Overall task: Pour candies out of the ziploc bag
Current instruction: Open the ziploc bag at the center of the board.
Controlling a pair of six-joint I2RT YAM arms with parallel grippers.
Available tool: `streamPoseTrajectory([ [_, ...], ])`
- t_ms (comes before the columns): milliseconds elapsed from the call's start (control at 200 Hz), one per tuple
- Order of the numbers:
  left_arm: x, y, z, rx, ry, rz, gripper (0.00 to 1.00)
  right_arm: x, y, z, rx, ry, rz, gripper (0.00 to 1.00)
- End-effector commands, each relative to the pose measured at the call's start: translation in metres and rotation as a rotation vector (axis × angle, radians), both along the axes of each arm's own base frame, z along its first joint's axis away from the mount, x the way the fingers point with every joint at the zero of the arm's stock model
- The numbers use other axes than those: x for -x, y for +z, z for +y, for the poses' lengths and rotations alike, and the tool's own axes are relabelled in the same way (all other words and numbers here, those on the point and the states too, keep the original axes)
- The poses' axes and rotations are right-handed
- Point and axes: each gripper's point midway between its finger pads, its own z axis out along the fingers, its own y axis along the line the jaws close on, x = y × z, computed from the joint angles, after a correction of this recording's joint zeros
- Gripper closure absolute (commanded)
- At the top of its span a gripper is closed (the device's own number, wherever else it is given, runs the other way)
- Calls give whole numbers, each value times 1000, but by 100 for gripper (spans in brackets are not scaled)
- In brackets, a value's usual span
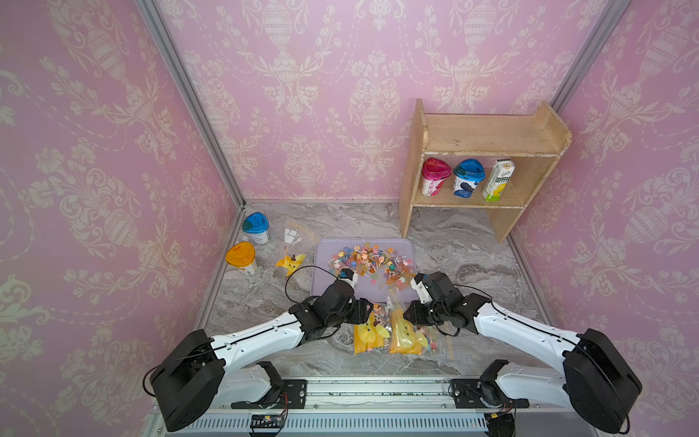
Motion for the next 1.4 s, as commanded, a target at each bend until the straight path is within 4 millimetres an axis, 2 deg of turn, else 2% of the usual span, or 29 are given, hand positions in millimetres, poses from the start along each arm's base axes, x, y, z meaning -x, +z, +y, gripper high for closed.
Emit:
streamPoseTrajectory([
  [0,2,13,-12,47,-26,-6,38,-6,15,12,-37,17,-35,91],
  [200,4,18,-18,51,-49,-20,41,-4,24,12,-51,15,-60,100],
  [340,3,24,-27,63,-71,-28,43,-3,30,8,-53,8,-73,100],
  [625,1,39,-65,146,-152,-32,46,8,43,6,-97,10,-110,100],
  [741,6,31,-79,161,-189,3,49,13,41,9,-101,21,-110,100],
  [761,3,42,-86,184,-195,-11,50,13,42,9,-100,23,-113,100],
  [831,3,44,-94,196,-205,-12,50,15,43,12,-96,32,-123,100],
  [1106,2,36,-109,198,-224,16,51,18,44,17,-88,52,-134,100],
  [1296,3,20,-113,163,-229,48,53,18,49,19,-92,56,-153,100],
  [1396,3,17,-114,161,-228,55,57,19,49,18,-91,57,-155,100],
])
